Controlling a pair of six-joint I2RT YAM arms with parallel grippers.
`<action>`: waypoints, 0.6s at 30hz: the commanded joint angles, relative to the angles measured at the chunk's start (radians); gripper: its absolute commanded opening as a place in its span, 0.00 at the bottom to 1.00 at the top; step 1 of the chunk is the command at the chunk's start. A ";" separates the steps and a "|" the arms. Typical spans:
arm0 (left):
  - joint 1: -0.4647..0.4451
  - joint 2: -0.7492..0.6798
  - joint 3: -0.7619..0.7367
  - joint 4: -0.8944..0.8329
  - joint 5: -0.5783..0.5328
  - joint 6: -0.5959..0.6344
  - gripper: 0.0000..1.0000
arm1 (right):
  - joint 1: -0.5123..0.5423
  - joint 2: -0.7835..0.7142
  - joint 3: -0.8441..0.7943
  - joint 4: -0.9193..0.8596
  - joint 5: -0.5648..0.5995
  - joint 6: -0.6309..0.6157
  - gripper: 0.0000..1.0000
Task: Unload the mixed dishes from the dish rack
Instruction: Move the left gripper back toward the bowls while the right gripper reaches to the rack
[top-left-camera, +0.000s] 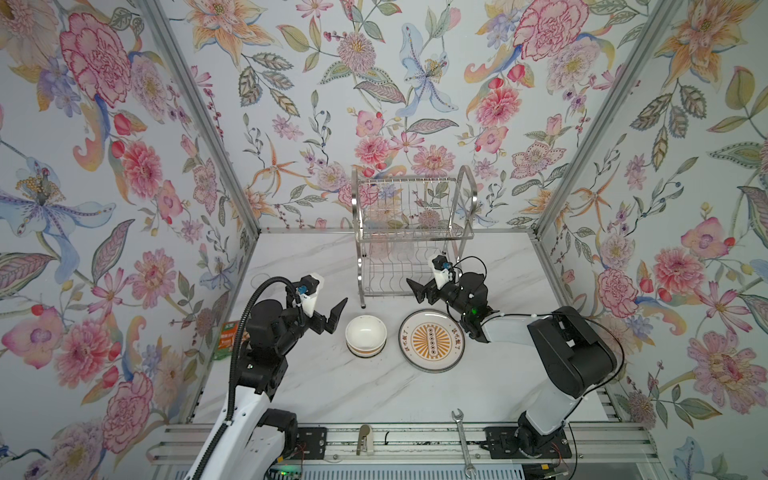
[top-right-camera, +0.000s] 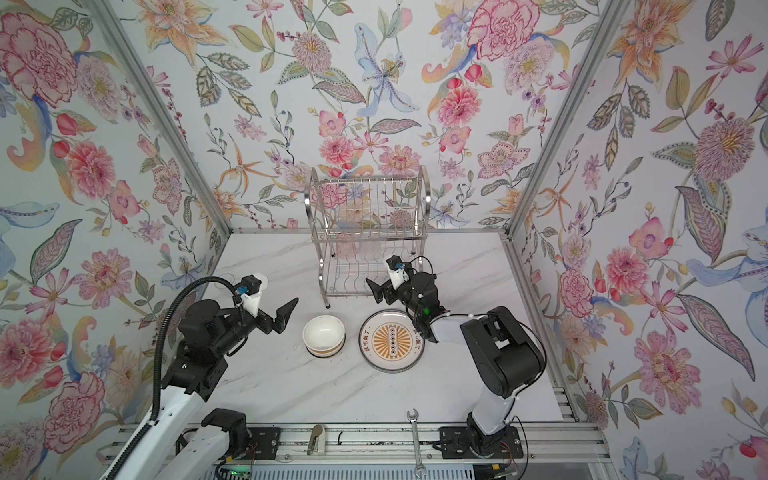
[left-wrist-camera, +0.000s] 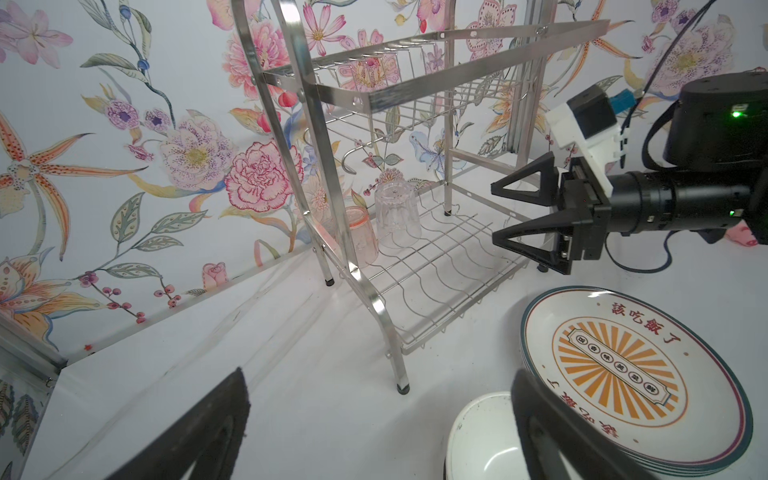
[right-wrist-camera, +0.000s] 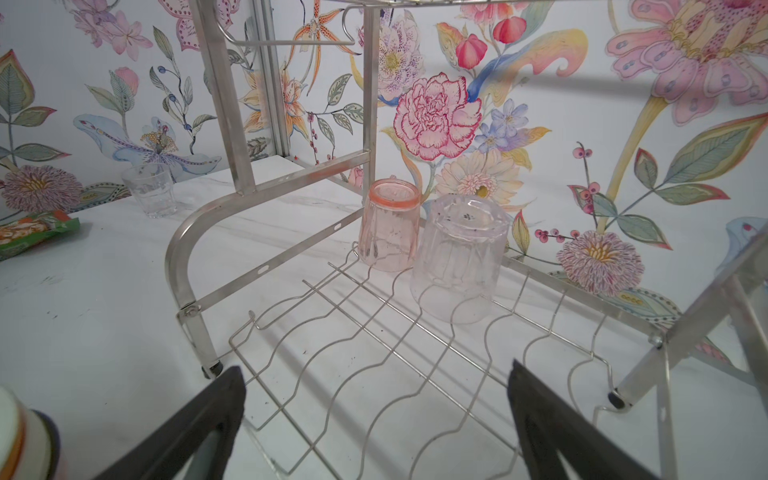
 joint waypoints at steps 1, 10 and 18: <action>-0.022 0.011 -0.027 0.058 -0.042 0.024 0.99 | -0.013 0.080 0.074 0.047 -0.038 -0.006 0.99; -0.045 0.022 -0.050 0.104 -0.054 0.003 0.99 | -0.043 0.291 0.282 0.038 -0.034 -0.028 0.99; -0.059 0.010 -0.061 0.088 -0.071 0.016 0.99 | -0.059 0.430 0.455 0.002 -0.024 -0.045 0.99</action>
